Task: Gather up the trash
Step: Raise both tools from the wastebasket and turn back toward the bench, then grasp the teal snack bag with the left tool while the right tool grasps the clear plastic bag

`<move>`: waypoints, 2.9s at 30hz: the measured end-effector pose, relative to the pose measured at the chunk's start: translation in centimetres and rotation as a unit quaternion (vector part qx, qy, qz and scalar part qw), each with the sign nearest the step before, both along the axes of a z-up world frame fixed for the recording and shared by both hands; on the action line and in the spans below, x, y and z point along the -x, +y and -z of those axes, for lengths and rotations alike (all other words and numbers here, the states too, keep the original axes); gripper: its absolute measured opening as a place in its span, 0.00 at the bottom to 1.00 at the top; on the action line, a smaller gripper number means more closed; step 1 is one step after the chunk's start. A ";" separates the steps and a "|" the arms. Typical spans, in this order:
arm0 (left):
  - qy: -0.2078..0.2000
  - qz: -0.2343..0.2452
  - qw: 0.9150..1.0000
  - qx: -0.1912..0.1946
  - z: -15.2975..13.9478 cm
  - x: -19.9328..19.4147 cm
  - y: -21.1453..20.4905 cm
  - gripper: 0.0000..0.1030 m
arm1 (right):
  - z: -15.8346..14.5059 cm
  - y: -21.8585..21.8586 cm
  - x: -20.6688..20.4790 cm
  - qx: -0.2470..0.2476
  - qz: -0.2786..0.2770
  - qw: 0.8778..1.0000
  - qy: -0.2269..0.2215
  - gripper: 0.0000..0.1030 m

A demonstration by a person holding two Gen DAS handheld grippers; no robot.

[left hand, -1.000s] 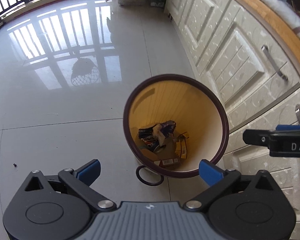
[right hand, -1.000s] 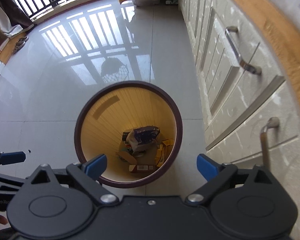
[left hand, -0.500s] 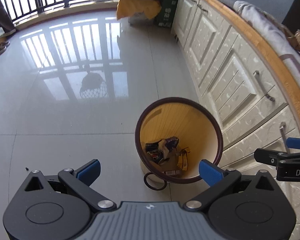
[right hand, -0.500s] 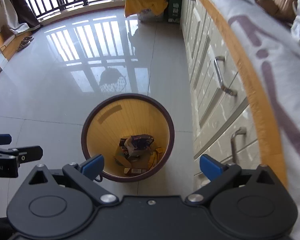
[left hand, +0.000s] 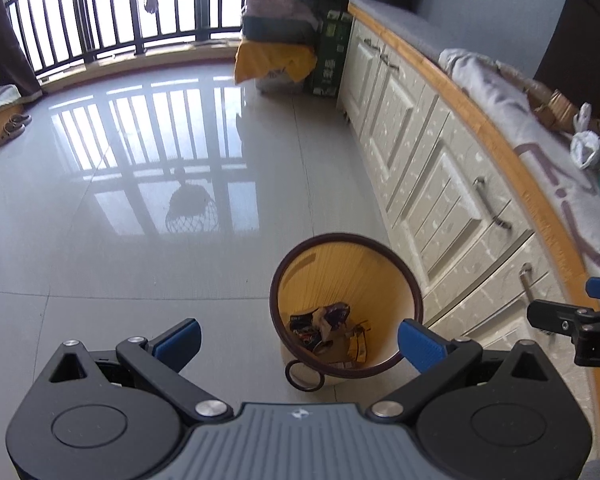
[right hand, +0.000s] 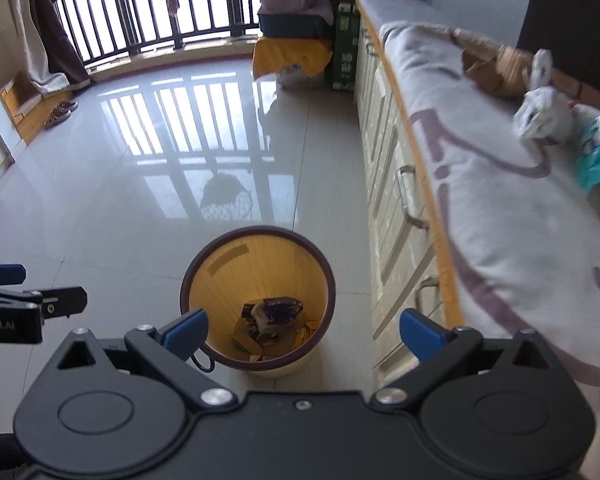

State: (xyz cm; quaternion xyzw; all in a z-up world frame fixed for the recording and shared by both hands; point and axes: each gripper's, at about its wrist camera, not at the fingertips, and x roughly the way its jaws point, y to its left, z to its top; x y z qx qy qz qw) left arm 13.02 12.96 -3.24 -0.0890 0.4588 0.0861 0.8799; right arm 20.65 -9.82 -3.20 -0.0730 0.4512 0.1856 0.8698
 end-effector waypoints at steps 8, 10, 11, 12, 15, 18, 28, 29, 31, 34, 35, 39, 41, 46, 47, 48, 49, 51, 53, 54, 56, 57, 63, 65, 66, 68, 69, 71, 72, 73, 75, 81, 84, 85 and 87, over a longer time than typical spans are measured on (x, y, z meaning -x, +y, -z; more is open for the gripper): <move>-0.038 0.017 0.999 -0.003 -2.7 1.5 -1.9 1.00 | -3.0 -3.3 2.5 -0.032 0.022 0.999 -0.032 1.00; -0.049 0.024 0.999 -0.004 -3.2 1.8 -2.6 1.00 | -3.6 -4.4 3.0 -0.037 0.032 0.998 -0.041 1.00; -0.055 0.028 0.998 -0.005 -3.4 2.0 -3.0 1.00 | -3.9 -5.1 3.4 -0.041 0.038 0.997 -0.045 1.00; -0.062 0.030 0.998 -0.006 -3.7 2.1 -3.3 1.00 | -4.1 -5.8 3.6 -0.044 0.043 0.997 -0.050 1.00; -0.084 0.038 0.996 -0.004 -4.3 2.6 -4.4 1.00 | -4.7 -8.0 4.5 -0.047 0.064 0.994 -0.070 1.00; -0.099 0.050 0.994 0.002 -4.8 2.5 -5.8 1.00 | -5.1 -10.1 5.3 -0.043 0.081 0.991 -0.093 1.00; -0.163 0.095 0.982 0.028 -6.3 1.1 -11.0 1.00 | -6.3 -18.2 6.0 -0.049 0.153 0.971 -0.174 1.00; -0.169 0.103 0.980 0.027 -6.5 0.7 -11.7 1.00 | -6.4 -18.8 5.9 -0.049 0.161 0.969 -0.182 1.00; -0.181 0.118 0.976 0.026 -6.8 -0.1 -13.1 1.00 | -6.4 -20.2 5.6 -0.050 0.173 0.964 -0.195 1.00; -0.192 0.139 0.971 0.017 -6.8 -1.4 -15.5 1.00 | -6.0 -21.9 4.9 -0.048 0.184 0.960 -0.206 1.00; -0.194 0.146 0.970 0.013 -6.8 -2.0 -16.2 1.00 | -5.8 -22.4 4.7 -0.048 0.188 0.958 -0.209 1.00; -0.203 0.174 0.963 0.015 -6.8 -4.3 -19.2 1.00 | -4.9 -24.8 3.0 -0.057 0.201 0.956 -0.208 1.00; -0.209 0.189 0.959 0.017 -6.8 -5.6 -20.8 1.00 | -4.4 -25.9 2.0 -0.068 0.205 0.954 -0.208 1.00; -0.213 0.215 0.953 0.013 -6.2 -9.0 -24.3 1.00 | -3.6 -28.2 -1.0 -0.083 0.235 0.948 -0.197 0.99; -0.214 0.220 0.952 0.017 -6.1 -9.6 -24.8 1.00 | -3.5 -28.7 -1.9 -0.094 0.242 0.947 -0.189 0.94; -0.215 0.227 0.950 0.019 -6.1 -10.3 -25.4 1.00 | -3.3 -29.2 -2.6 -0.108 0.245 0.945 -0.186 0.90; -0.220 0.232 0.947 0.021 -6.1 -10.8 -26.0 1.00 | -3.2 -29.7 -3.2 -0.125 0.247 0.943 -0.187 0.87; -0.238 0.238 0.941 0.029 -6.1 -12.1 -27.1 1.00 | -3.0 -30.3 -4.0 -0.147 0.247 0.937 -0.196 0.87; -0.244 0.235 0.939 0.058 -6.3 -13.6 -27.8 1.00 | -2.8 -30.8 -4.8 -0.163 0.251 0.931 -0.208 0.82; -0.241 0.234 0.939 0.075 -6.4 -14.5 -28.0 1.00 | -2.5 -31.1 -5.1 -0.176 0.252 0.927 -0.212 0.80; -0.236 0.229 0.938 0.105 -6.5 -16.2 -28.7 1.00 | -1.7 -31.9 -5.6 -0.221 0.252 0.916 -0.220 0.70; -0.235 0.230 0.938 0.113 -6.7 -16.9 -29.1 1.00 | -1.2 -32.3 -5.7 -0.243 0.252 0.910 -0.223 0.69; -0.225 0.261 0.933 0.102 -6.7 -20.7 -32.8 1.00 | 1.5 -34.3 -6.5 -0.328 0.267 0.886 -0.193 0.52; -0.218 0.279 0.932 0.073 -6.4 -21.3 -34.6 1.00 | 1.7 -34.6 -6.5 -0.345 0.261 0.881 -0.192 0.49; -0.214 0.283 0.933 0.058 -6.2 -21.4 -35.2 1.00 | 1.9 -34.5 -6.6 -0.352 0.255 0.881 -0.190 0.48; -0.203 0.285 0.936 0.029 -5.4 -21.7 -36.3 1.00 | 2.1 -34.3 -6.8 -0.356 0.244 0.884 -0.182 0.41; -0.199 0.283 0.938 0.022 -5.1 -21.8 -36.7 1.00 | 2.2 -34.1 -6.9 -0.356 0.239 0.886 -0.178 0.39; -0.190 0.279 0.941 0.017 -4.5 -22.2 -37.3 1.00 | 2.4 -33.9 -7.0 -0.357 0.231 0.889 -0.169 0.34; -0.189 0.278 0.942 0.015 -4.3 -22.3 -37.5 1.00 | 2.5 -33.8 -7.0 -0.357 0.229 0.890 -0.167 0.33; -0.189 0.275 0.943 0.011 -4.1 -22.5 -37.8 1.00 | 2.5 -33.8 -7.0 -0.359 0.227 0.890 -0.164 0.32; -0.189 0.268 0.945 0.003 -3.8 -23.0 -38.2 1.00 | 2.7 -33.8 -7.1 -0.363 0.228 0.889 -0.159 0.27; -0.181 0.252 0.950 -0.014 -2.9 -24.4 -39.2 1.00 | 3.3 -34.4 -7.3 -0.374 0.243 0.884 -0.142 0.24; -0.185 0.242 0.952 -0.020 -2.5 -24.6 -39.3 0.97 | 3.6 -34.8 -7.5 -0.391 0.263 0.871 -0.137 0.25; -0.190 0.239 0.952 -0.021 -2.5 -24.6 -39.3 0.92 | 3.8 -34.9 -7.6 -0.399 0.266 0.867 -0.132 0.25; -0.198 0.234 0.951 -0.021 -2.6 -24.5 -39.2 0.86 | 4.0 -34.9 -7.6 -0.404 0.270 0.864 -0.129 0.25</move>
